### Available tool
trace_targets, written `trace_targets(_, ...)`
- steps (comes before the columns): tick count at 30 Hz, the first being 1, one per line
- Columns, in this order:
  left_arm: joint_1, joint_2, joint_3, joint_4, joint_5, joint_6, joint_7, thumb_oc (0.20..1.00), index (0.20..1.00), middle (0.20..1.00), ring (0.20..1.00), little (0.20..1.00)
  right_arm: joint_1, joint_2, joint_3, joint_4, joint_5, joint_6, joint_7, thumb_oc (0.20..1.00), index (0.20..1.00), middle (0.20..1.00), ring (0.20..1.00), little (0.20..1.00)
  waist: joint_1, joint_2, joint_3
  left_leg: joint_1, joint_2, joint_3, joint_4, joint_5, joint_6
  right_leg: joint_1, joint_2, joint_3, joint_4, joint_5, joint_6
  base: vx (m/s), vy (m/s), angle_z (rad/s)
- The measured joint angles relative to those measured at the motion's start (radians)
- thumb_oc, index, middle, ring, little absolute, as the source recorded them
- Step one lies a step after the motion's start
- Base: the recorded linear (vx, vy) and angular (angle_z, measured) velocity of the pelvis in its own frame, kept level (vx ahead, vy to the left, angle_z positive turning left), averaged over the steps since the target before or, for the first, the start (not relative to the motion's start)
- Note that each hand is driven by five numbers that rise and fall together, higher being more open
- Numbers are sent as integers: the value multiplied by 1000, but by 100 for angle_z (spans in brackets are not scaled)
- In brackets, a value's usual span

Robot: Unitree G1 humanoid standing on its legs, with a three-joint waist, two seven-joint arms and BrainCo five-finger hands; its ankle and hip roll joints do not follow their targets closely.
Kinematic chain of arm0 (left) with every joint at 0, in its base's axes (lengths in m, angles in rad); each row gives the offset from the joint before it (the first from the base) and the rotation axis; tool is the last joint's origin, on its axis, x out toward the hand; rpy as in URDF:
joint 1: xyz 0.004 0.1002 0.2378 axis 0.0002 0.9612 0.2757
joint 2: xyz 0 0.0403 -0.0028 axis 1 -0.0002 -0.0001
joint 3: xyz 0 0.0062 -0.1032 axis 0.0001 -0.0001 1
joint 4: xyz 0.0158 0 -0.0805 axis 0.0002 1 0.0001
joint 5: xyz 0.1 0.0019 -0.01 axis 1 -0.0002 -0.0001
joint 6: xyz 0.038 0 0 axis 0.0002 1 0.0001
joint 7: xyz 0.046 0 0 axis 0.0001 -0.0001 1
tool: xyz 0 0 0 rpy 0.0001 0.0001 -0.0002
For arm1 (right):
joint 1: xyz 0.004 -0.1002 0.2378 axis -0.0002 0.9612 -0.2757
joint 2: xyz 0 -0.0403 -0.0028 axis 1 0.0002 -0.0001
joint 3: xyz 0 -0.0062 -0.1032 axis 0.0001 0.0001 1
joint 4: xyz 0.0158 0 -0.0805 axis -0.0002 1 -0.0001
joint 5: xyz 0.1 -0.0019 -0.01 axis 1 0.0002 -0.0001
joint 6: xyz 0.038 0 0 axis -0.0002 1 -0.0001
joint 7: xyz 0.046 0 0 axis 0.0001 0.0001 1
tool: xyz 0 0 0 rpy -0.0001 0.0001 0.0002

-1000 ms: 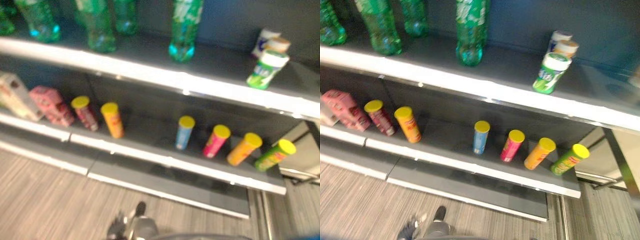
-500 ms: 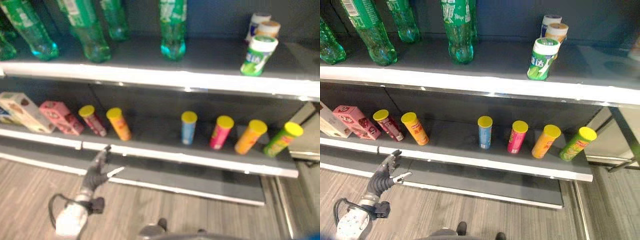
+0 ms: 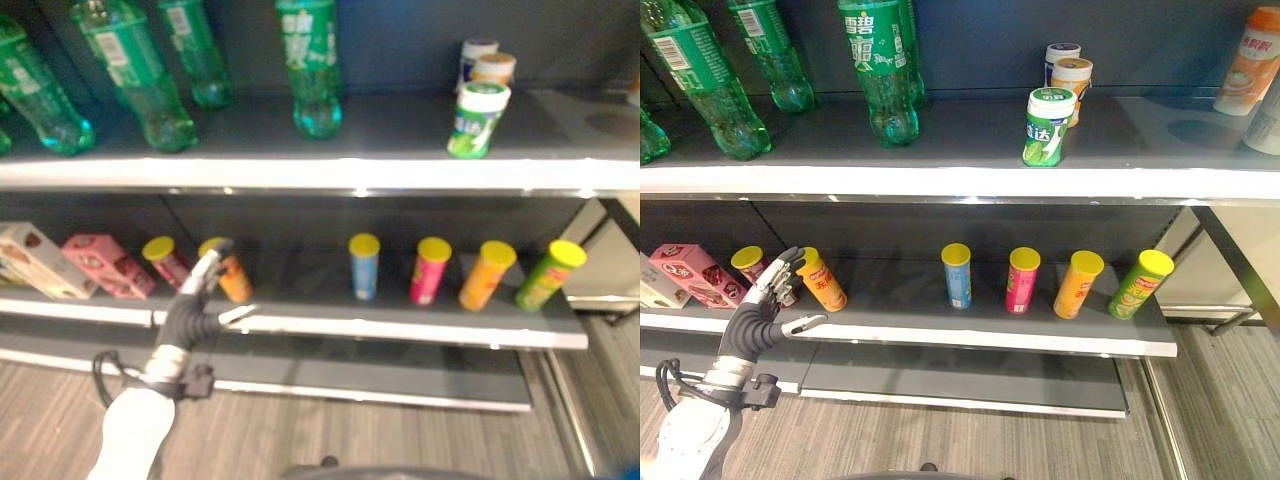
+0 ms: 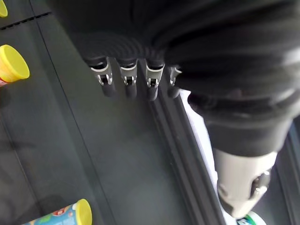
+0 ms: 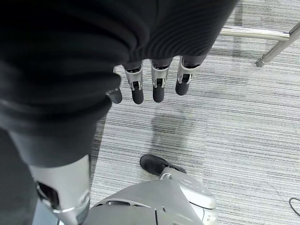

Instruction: Put the goods on the table back onto the shelves and tidy them up.

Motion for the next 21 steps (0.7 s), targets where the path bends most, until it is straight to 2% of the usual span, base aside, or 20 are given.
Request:
trace_targets(7,6,42,-9,-115,-149,45,-48,1000,1000,1000,1000,1000,-20,-12,39,-1,-15,19,1,1000,1000,1000,1000,1000,-1,16,-7,-4,7,-25,0,8,-10,4,9,-17,0,3,-5,-24,-38,8)
trace_targets(13,-120,112,-83,-162,-246,89,-83,1000,1000,1000,1000,1000,-46,-30,78,11,-62,21,10,1000,1000,1000,1000,1000,-7,47,-24,-3,9,-37,0,11,-13,13,11,-34,0,1,-7,2,-33,7)
trace_targets(21,-341,114,-143,-164,-294,92,-53,1000,1000,1000,1000,1000,-64,-27,78,27,-59,22,12,1000,1000,1000,1000,1000,-33,52,-29,0,10,-41,0,12,-15,16,13,-35,0,-1,-9,1,-3,1)
